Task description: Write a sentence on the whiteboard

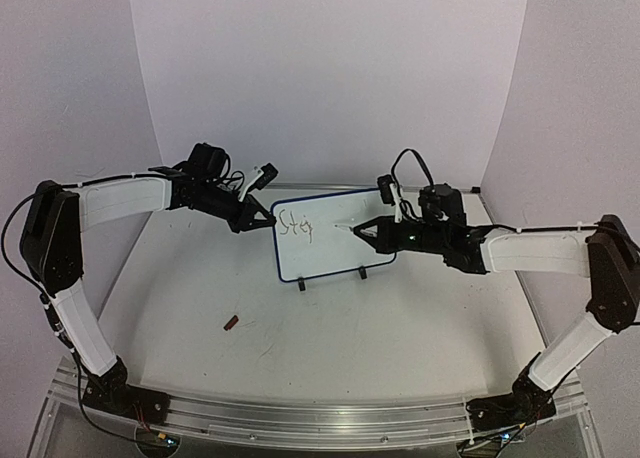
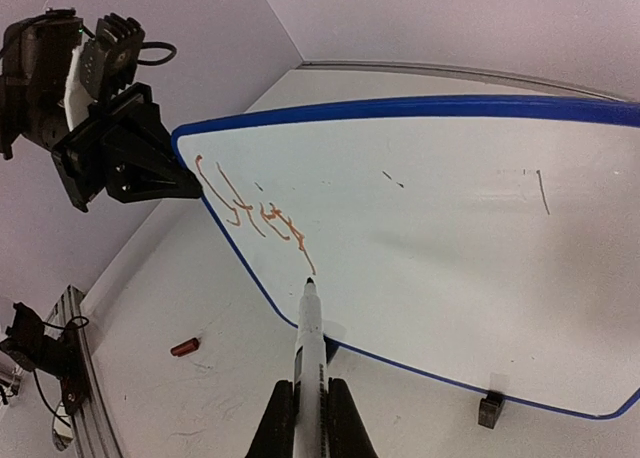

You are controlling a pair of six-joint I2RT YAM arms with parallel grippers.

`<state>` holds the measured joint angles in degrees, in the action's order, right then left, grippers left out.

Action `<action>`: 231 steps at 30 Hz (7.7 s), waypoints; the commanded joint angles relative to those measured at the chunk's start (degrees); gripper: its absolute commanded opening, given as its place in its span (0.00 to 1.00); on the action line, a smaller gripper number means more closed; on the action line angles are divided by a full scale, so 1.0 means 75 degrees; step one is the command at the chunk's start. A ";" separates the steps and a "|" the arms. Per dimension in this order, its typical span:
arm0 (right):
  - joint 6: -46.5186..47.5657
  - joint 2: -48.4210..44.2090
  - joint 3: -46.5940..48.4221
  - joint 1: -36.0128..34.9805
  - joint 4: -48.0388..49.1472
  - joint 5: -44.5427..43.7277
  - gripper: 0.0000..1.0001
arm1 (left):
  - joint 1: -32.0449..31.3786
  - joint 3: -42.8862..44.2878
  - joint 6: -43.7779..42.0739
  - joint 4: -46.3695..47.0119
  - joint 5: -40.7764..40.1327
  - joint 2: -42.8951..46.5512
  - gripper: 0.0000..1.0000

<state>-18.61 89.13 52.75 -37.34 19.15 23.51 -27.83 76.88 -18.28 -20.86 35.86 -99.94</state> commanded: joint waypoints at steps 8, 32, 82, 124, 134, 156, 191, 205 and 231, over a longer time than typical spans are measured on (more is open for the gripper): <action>0.0042 0.0837 0.0666 0.0010 0.0702 -0.0572 0.00 | -0.0131 0.0046 -0.0307 -0.0624 -0.0387 -0.0280 0.00; -0.0352 0.0891 0.0595 0.0002 0.1132 -0.1561 0.00 | -0.0133 0.0062 -0.0316 -0.0640 -0.0415 -0.0317 0.00; -0.0556 0.1194 0.0440 -0.0001 0.1605 -0.1256 0.00 | -0.0133 0.0073 -0.0328 -0.0657 -0.0433 -0.0295 0.00; -0.0652 0.0403 -0.0343 -0.0002 0.1730 -0.1388 0.00 | -0.0137 0.0073 -0.0355 -0.0674 -0.0494 -0.0227 0.00; -0.0680 0.0729 -0.0193 -0.0002 0.1742 -0.1536 0.00 | -0.0133 0.0073 -0.0358 -0.0681 -0.0511 -0.0234 0.00; -0.0604 0.1026 -0.0077 -0.0002 0.1781 -0.1530 0.00 | -0.0136 0.0073 -0.0367 -0.0672 -0.0492 -0.0269 0.00; -0.0343 0.0482 -0.0110 -0.0002 0.1414 -0.1993 0.00 | -0.0135 0.0085 -0.0351 -0.0676 -0.0467 -0.0280 0.00; -0.0386 0.0853 0.0080 -0.0005 0.1409 -0.1672 0.00 | -0.0133 0.0097 -0.0353 -0.0678 -0.0465 -0.0282 0.00; -0.0073 -0.0749 -0.0600 0.0002 0.0861 -0.1440 0.00 | -0.0148 0.0096 -0.0346 -0.0676 -0.0455 -0.0274 0.00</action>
<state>-21.05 86.44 49.13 -37.63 28.33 13.12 -28.52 77.56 -18.48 -20.97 35.38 -100.47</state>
